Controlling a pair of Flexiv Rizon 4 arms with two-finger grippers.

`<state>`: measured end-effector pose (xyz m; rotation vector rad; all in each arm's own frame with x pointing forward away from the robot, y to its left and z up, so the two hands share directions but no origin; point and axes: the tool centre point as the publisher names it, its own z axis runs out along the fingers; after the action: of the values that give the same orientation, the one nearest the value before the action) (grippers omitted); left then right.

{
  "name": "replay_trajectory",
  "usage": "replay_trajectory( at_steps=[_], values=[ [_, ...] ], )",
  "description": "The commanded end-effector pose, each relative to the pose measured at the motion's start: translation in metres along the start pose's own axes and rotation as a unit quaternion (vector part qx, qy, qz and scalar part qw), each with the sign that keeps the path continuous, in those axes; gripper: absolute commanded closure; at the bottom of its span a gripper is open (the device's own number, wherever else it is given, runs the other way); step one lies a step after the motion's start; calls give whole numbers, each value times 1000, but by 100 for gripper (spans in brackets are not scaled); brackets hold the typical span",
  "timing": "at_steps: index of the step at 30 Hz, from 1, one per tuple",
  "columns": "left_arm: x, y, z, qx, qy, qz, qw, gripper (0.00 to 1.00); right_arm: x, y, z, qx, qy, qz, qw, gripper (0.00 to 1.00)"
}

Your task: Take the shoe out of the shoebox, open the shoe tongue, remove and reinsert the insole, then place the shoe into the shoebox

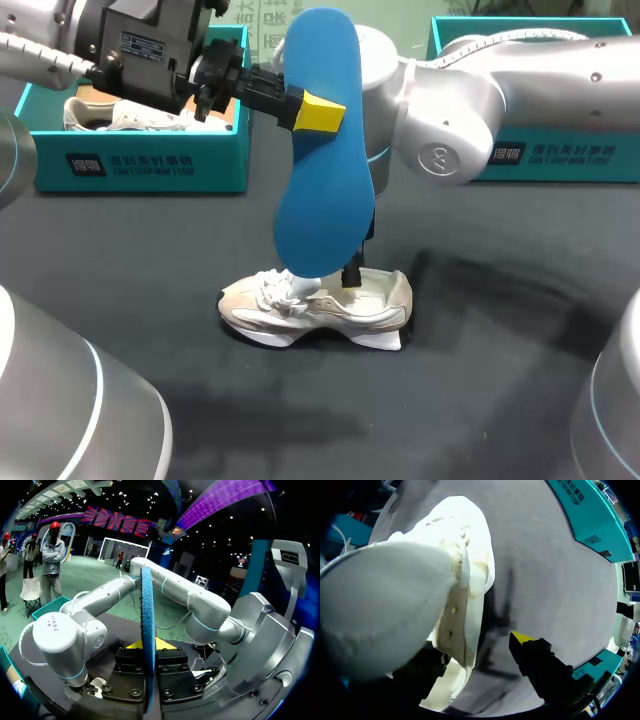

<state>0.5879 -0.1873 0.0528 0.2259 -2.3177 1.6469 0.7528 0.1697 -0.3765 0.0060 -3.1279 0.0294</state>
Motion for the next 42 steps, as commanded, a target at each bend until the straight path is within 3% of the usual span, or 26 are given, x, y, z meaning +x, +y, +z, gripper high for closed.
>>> replay_trajectory(
  at_steps=[1, 8, 12, 14, 16, 32, 42],
  values=[
    [-1, -1, 1, -2, 0, 0, 1000, 100, -2, 4, 7, 0, 3, -1, 1000, 36],
    [-1, -1, 1, -2, 0, 0, 1000, 100, -1, 5, 13, -2, 9, -1, 1000, 46],
    [-1, -1, 1, -2, 0, 0, 1000, 100, 0, 4, 17, -5, 13, 1, 1000, 57],
    [-1, -1, 1, -2, 0, 0, 1000, 100, 0, 4, 17, -5, 14, 2, 1000, 71],
    [-1, -1, 1, -2, 0, 0, 1000, 100, 0, 4, 16, -3, 14, 3, 1000, 100],
    [-1, -1, 1, -2, 0, 0, 1000, 100, 6, 0, -7, 10, 27, 15, 999, 100],
    [-1, -1, 1, -2, 0, 0, 1000, 100, 22, -12, -29, -3, 57, 112, 992, 100]
  ],
)
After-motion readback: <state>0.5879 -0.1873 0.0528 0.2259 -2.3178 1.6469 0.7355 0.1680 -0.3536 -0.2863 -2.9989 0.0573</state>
